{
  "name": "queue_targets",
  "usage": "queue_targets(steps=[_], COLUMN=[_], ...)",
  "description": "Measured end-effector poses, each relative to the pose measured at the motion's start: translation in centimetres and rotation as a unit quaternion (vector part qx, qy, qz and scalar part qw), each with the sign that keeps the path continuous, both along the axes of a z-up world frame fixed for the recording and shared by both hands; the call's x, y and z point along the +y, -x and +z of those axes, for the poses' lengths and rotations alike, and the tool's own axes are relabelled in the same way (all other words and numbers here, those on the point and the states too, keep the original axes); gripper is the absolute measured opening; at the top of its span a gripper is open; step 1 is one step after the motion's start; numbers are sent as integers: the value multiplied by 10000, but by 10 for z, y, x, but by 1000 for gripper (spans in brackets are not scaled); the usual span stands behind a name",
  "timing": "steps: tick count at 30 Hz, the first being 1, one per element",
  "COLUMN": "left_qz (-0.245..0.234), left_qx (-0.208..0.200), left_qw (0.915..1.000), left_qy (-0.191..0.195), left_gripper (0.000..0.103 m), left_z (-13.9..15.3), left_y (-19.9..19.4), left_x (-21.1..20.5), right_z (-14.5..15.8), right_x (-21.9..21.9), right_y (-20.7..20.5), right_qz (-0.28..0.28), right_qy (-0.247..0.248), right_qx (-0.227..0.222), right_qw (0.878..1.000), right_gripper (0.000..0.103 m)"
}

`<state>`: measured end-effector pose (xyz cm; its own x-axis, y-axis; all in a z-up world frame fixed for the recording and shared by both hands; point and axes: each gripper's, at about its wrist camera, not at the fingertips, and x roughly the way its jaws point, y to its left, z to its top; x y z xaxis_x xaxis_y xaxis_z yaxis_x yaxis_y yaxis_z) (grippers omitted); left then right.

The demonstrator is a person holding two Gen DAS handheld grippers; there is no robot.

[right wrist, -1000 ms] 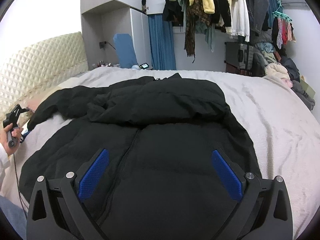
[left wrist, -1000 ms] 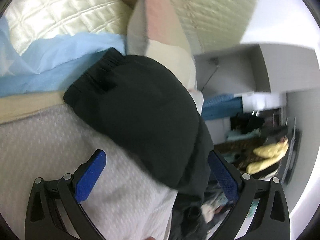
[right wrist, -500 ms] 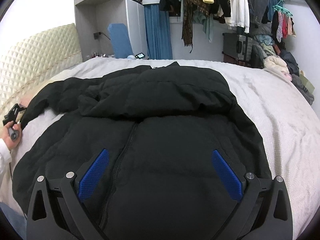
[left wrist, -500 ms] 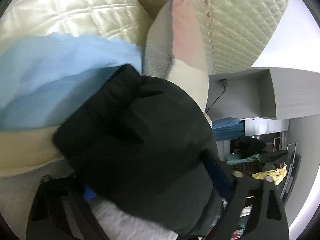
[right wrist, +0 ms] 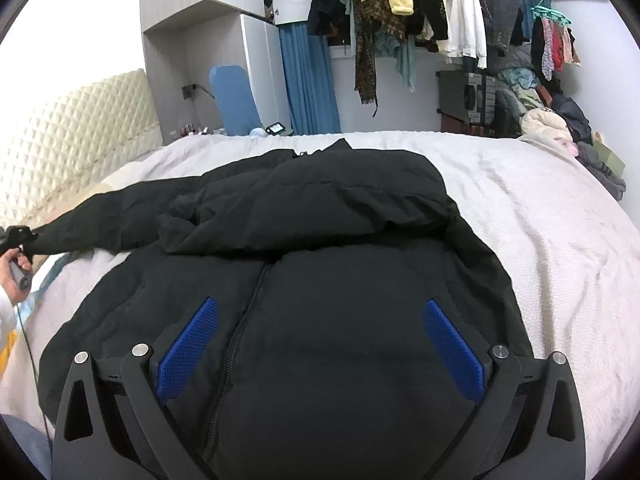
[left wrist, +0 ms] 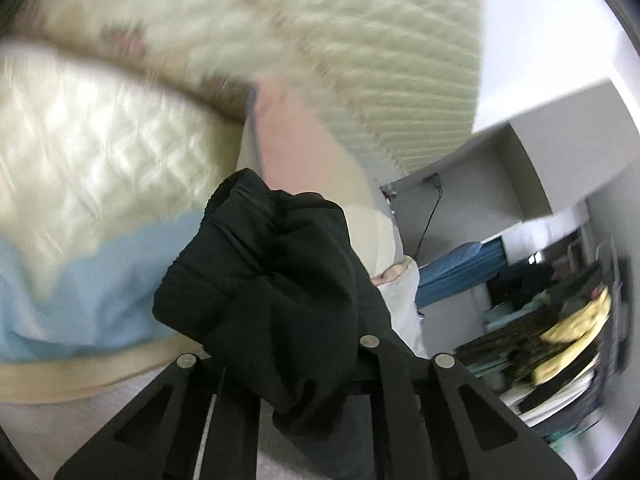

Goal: Fold large clothes
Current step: 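Grasp the cuff of the other sleeve with the left gripper, then lift the held sleeve with the left gripper and carry it across the jacket body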

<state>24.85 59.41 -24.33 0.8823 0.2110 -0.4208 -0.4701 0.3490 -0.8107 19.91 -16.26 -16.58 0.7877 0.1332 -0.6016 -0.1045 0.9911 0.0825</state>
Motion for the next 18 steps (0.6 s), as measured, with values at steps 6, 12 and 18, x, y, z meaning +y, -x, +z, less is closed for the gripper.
queue_targets(steps=[6, 12, 18], left_qz=[56, -40, -316], left_qx=[220, 345, 357], left_qw=[9968, 9899, 9814], left_qy=[-765, -1377, -1862], left_gripper=[7, 7, 8], left_z=[59, 117, 181], left_y=[13, 17, 11], left_x=[-39, -88, -143], right_z=[5, 13, 22], right_x=[-15, -25, -41], right_y=[9, 16, 25], right_qz=[13, 54, 21], right_qy=[-186, -310, -497], right_qx=[-5, -128, -292], right_qw=[9998, 9994, 9983], right_gripper=[103, 103, 103])
